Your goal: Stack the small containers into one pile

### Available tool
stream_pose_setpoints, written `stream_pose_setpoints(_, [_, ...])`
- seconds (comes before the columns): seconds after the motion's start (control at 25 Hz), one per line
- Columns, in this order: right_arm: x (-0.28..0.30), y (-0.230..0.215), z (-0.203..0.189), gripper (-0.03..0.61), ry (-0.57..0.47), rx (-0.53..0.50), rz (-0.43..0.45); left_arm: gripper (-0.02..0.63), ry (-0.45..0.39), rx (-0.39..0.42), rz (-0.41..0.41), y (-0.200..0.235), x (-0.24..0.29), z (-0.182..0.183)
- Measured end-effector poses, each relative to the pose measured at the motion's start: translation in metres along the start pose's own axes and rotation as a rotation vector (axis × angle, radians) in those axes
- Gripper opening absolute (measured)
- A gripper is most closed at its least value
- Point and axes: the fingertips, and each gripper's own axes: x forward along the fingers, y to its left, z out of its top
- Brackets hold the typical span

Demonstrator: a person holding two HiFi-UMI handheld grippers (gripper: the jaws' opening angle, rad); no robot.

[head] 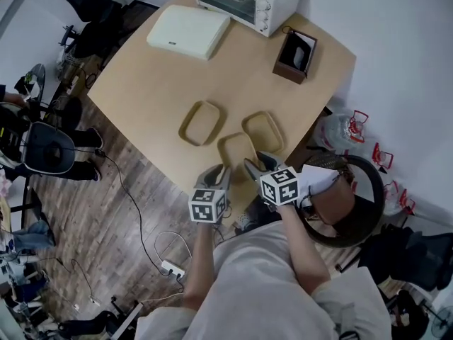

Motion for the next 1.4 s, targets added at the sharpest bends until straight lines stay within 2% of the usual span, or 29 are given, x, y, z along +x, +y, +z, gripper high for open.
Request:
stream_pose_setpoints(0.48, [-0.002, -0.035, 0.015, 0.183, -0.017, 0.035, -0.046, 0.077, 0.019, 0.033, -0.052, -0.015, 0.029, 0.019])
stream_pose_setpoints(1.4, [0.004, -0.107, 0.041, 0.178, -0.015, 0.049, -0.076, 0.077, 0.035, 0.024, -0.128, -0.040, 0.092, 0.046])
